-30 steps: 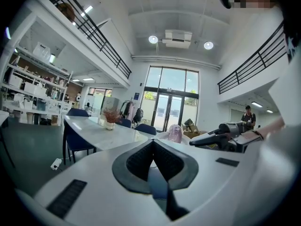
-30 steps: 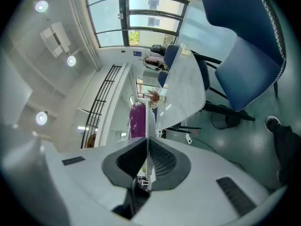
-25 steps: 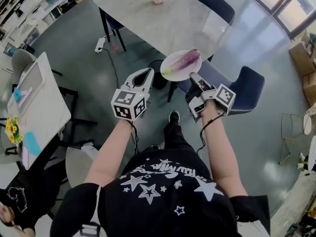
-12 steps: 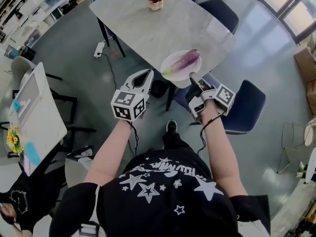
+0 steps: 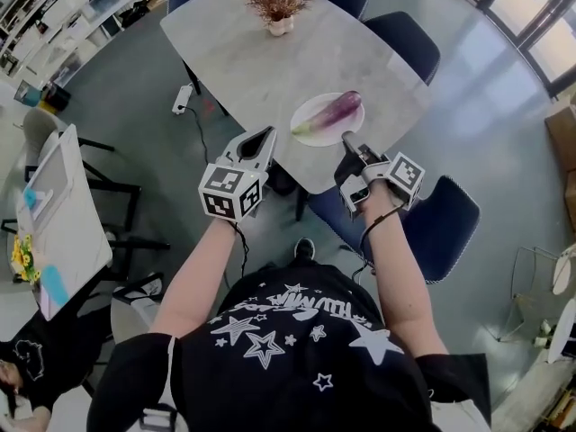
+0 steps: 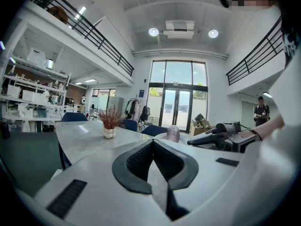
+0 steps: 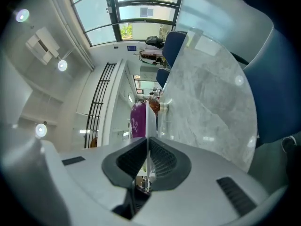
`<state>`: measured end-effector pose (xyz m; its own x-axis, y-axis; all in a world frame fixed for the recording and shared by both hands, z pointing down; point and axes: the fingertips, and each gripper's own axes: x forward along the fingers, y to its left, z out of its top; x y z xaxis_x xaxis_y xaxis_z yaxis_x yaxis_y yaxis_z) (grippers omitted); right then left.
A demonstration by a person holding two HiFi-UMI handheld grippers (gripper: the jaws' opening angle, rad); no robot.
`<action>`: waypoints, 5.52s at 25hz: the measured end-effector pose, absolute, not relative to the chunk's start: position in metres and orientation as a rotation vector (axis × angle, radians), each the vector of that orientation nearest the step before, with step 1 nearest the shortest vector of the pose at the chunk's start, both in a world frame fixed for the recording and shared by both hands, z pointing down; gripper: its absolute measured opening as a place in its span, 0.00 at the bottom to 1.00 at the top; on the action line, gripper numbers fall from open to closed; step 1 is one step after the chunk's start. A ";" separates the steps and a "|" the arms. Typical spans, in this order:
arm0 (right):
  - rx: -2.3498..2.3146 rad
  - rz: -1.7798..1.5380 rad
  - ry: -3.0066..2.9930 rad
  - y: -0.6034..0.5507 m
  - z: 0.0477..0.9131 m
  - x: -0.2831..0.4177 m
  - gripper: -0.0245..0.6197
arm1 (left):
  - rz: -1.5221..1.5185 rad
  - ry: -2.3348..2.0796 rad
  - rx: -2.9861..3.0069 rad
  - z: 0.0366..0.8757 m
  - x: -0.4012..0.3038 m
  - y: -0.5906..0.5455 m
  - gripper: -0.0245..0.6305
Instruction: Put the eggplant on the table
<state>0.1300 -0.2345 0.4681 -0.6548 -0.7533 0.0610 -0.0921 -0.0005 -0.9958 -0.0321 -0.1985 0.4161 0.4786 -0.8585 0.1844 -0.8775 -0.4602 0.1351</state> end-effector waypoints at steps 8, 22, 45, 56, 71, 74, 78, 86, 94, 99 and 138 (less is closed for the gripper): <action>-0.838 -1.749 1.798 -0.266 0.483 0.133 0.07 | 0.119 -1.548 2.489 0.417 -0.022 -0.227 0.05; -0.849 -1.768 1.761 -0.284 0.504 0.143 0.07 | 0.188 -1.542 2.508 0.425 -0.015 -0.248 0.05; -1.072 -1.730 1.676 -0.415 0.524 0.101 0.07 | 0.206 -1.288 2.584 0.448 -0.064 -0.411 0.05; -1.170 -1.788 1.580 -0.461 0.567 0.075 0.07 | 0.235 -1.189 2.569 0.477 -0.090 -0.472 0.05; -1.373 -1.829 1.518 -0.476 0.623 0.075 0.07 | 0.315 -1.025 2.561 0.518 -0.094 -0.505 0.05; -1.429 -1.844 1.526 -0.474 0.629 0.077 0.07 | 0.313 -1.016 2.565 0.521 -0.093 -0.508 0.05; -1.512 -1.862 1.545 -0.474 0.635 0.080 0.07 | 0.304 -1.004 2.572 0.522 -0.092 -0.514 0.05; -1.625 -1.846 1.630 -0.471 0.639 0.080 0.07 | 0.268 -0.998 2.584 0.519 -0.097 -0.514 0.05; -1.703 -1.830 1.681 -0.464 0.640 0.082 0.15 | 0.258 -1.006 2.590 0.516 -0.099 -0.505 0.05; -1.705 -1.826 1.708 -0.459 0.639 0.084 0.15 | 0.259 -1.019 2.591 0.514 -0.098 -0.496 0.05; -1.344 -1.206 2.377 -0.304 0.454 0.133 0.14 | 0.233 -1.396 2.557 0.442 0.009 -0.268 0.05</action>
